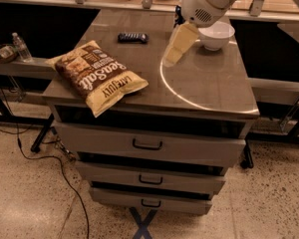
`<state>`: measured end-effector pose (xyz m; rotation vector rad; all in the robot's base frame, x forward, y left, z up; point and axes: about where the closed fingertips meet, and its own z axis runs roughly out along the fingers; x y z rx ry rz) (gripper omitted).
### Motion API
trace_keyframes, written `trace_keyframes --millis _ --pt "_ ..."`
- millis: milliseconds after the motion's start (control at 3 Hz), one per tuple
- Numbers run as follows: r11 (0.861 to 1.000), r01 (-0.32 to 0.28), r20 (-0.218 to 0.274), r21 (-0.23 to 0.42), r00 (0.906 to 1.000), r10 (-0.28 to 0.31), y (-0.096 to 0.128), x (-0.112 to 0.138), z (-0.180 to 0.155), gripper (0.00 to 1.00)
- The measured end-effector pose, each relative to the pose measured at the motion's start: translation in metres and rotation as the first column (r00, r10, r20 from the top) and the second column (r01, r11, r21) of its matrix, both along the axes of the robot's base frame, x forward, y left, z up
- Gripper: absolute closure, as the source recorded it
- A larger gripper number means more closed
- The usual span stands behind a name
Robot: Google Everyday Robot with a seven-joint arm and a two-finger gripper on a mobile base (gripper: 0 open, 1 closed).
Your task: Pick rxbar blueberry
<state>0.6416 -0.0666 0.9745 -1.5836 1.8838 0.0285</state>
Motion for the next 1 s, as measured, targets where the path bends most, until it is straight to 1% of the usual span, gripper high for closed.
trace_keyframes --millis 333,667,1000 --pt "0.995 0.076 -0.018 0.064 0.9970 -0.075 0.011 0.039 -0.035 0.00" --pt "0.967 0.171 -0.058 0.187 0.9850 -0.163 0.035 0.115 -0.084 0.00" --pt "0.926 0.235 -0.090 0.296 0.9718 -0.218 0.056 0.172 -0.111 0.00"
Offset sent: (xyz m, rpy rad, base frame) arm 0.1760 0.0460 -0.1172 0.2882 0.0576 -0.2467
